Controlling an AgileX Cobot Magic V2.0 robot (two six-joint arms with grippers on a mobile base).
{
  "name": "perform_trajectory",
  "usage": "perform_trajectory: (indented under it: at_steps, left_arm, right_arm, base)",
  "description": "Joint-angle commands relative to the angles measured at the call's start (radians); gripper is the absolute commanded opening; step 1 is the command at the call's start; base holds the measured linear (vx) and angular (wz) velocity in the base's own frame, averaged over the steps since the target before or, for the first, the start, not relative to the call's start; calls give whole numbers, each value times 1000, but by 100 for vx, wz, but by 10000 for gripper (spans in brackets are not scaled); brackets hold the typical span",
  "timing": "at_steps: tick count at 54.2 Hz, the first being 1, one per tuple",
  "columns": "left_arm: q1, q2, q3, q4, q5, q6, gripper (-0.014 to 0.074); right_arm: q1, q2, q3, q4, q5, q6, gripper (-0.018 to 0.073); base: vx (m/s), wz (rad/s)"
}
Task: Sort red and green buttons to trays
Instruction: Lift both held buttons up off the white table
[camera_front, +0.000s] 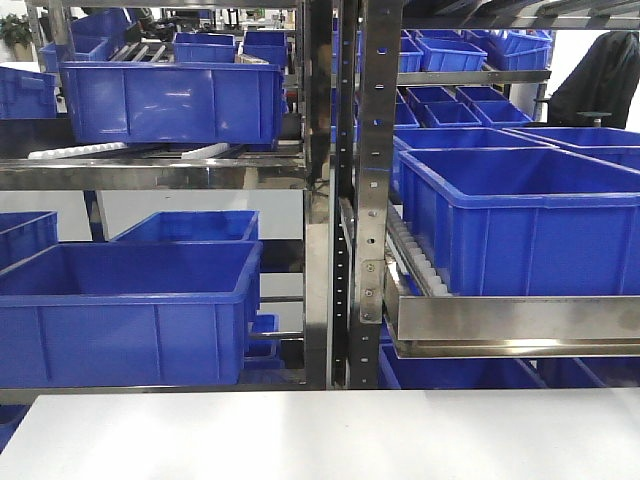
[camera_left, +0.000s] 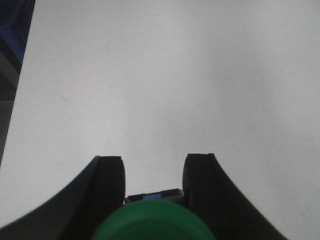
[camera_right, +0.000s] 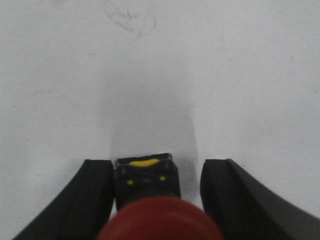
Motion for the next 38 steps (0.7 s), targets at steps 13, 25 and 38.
perform_trajectory:
  at_steps: [13,25,38]
  left_arm:
    - [-1,-22,-20,-7,-97,-7,-3]
    - [-1,-22,-20,-7,-126,-7,-3]
    - [-1,-34,-22,-7,-186,-9,-3]
  right_arm:
    - [-5,-24,-26,-13,7,0,169]
    - [-5,-48,-26,-12,46,0,34]
    - [-5,-200,-26,83,-32,-4,-13]
  base:
    - [0,0]
    - [0,0]
    - [0,0]
